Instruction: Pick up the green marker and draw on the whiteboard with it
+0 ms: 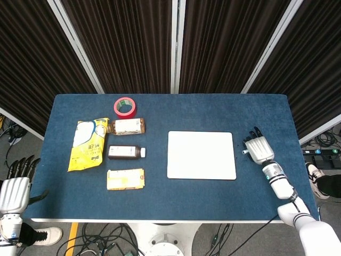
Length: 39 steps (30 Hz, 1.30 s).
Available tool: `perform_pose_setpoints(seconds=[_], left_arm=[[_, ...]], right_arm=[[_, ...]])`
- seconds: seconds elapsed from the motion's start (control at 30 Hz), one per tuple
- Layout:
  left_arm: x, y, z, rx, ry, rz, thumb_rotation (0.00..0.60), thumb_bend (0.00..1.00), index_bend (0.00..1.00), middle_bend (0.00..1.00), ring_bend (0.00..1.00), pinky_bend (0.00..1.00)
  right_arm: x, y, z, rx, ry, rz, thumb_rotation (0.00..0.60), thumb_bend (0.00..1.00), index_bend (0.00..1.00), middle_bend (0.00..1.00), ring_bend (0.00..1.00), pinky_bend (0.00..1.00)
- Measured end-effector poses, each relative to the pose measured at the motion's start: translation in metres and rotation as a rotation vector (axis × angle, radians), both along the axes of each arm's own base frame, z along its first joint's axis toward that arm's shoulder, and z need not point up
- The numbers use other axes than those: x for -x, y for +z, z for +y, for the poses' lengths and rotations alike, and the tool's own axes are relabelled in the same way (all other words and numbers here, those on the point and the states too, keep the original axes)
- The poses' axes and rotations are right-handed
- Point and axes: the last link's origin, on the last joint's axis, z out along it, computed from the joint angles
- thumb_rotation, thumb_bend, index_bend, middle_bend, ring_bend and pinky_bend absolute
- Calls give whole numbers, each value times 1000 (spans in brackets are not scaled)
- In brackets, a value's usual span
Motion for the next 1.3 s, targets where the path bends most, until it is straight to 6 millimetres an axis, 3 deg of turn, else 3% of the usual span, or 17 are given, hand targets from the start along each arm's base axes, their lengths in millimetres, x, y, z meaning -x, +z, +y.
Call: perform_pose_setpoints(seconds=[0.3,0.67,0.87,1.07,1.3], left_arm=[[1,-1,1,3,2,-5,600,145,117,40,0,0],[2,-2,1,8,4,-9,600,145,117,40,0,0],[4,-1,0,4,8,-10,600,145,118,40,0,0],[3,-1,2,6,-1,-13,600,145,118,40,0,0],[5,-1,2,7,-4,-22,600,145,117,40,0,0]], right_arm=[[2,-1,-1,-5,-4,9,600,263,488,433,192,0],[2,-1,-1,-3,4,20,600,356,597,516,276,14],[-11,6,-1,25,70,-39,600,408,651,567,335,46],[-42,18,5,28,145,-276,600,448,655,572,337,68],[-95,8,16,-111,45,-787,600,598,656,572,331,83]])
